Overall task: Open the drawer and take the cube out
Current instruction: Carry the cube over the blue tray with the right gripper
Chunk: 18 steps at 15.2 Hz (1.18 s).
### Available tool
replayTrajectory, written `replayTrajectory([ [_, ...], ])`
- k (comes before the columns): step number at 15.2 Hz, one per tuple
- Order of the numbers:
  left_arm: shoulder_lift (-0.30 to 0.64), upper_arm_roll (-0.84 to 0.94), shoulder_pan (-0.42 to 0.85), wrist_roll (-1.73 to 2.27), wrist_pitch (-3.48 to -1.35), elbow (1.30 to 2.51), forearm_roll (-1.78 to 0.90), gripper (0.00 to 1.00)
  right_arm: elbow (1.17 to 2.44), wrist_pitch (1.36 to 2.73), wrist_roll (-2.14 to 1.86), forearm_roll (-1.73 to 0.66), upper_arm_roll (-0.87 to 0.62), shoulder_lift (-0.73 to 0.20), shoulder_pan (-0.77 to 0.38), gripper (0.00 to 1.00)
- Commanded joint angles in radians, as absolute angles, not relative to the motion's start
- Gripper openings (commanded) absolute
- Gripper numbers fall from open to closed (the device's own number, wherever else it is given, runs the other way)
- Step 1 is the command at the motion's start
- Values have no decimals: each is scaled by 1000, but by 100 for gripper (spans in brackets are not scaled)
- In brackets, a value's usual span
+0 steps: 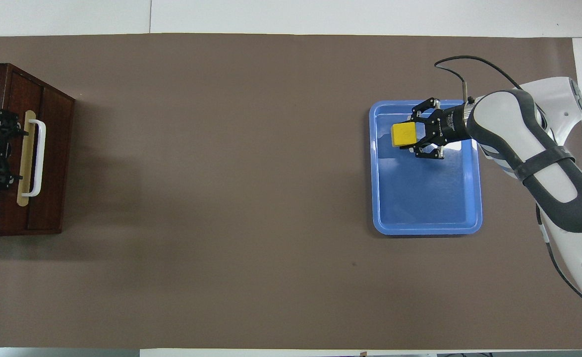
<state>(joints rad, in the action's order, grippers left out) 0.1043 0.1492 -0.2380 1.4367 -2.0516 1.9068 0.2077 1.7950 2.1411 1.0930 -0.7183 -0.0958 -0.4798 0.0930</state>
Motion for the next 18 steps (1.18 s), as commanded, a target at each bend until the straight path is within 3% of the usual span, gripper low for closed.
replayTrajectory([
  [1,94,149,-203,1430,-2062,1916,215,100,1841,2164,1063,-713,-103,-460,95,0],
  [6,78,161,-152,1364,-1906,1792,192,100,1858,2184,1048,-715,-103,-459,92,0],
  [9,77,181,-131,1012,-1711,1659,135,100,1859,2187,1035,-716,-103,-459,89,0],
  [10,78,189,-118,918,-1639,1620,133,100,1859,2187,1035,-715,-103,-457,90,21],
  [11,78,190,-114,820,-1588,1591,114,100,1859,2187,1034,-715,-101,-457,91,33],
  [12,72,190,-112,728,-1548,1577,73,100,1859,2187,1032,-715,-101,-457,89,56],
  [15,49,187,-95,521,-1494,1578,46,100,1859,2187,1022,-715,-101,-457,87,72],
  [18,31,190,-74,312,-1468,1601,43,100,1858,2187,1020,-715,-101,-457,89,79],
])
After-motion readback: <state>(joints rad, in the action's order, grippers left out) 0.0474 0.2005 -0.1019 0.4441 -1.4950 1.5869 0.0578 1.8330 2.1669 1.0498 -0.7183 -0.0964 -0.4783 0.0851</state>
